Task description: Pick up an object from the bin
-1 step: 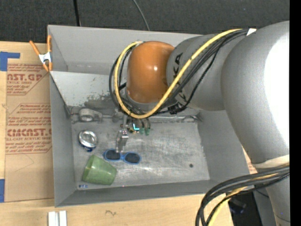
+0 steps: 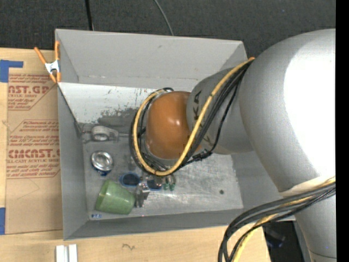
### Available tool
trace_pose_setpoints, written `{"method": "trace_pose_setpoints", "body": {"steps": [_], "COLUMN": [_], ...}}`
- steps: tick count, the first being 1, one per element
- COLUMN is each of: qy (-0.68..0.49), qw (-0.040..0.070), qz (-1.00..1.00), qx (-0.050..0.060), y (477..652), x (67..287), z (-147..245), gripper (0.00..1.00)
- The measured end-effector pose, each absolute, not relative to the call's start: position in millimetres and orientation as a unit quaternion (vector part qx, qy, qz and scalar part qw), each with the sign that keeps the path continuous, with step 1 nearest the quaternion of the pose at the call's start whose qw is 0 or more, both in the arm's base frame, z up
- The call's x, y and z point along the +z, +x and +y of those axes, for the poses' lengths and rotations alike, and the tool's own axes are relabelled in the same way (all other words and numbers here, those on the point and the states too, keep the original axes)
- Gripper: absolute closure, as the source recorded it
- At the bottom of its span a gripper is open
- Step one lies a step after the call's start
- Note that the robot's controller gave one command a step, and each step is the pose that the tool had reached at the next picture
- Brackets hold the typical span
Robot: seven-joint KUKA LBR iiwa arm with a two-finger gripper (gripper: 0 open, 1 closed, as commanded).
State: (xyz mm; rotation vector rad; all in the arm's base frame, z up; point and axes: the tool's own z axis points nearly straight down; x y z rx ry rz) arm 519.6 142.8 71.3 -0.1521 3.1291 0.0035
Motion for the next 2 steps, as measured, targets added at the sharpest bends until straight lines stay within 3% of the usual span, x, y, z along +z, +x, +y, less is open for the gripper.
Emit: {"method": "trace_pose_setpoints", "body": {"steps": [1,2], "qy": [-0.049,-0.165], "qw": [-0.001,0.004], "qz": [0.999,0.986], "qx": [0.001,0.001], "y": [518.8,507.8], "x": [74,243], "z": [144,163], "gripper": [1.00,1.00]}}
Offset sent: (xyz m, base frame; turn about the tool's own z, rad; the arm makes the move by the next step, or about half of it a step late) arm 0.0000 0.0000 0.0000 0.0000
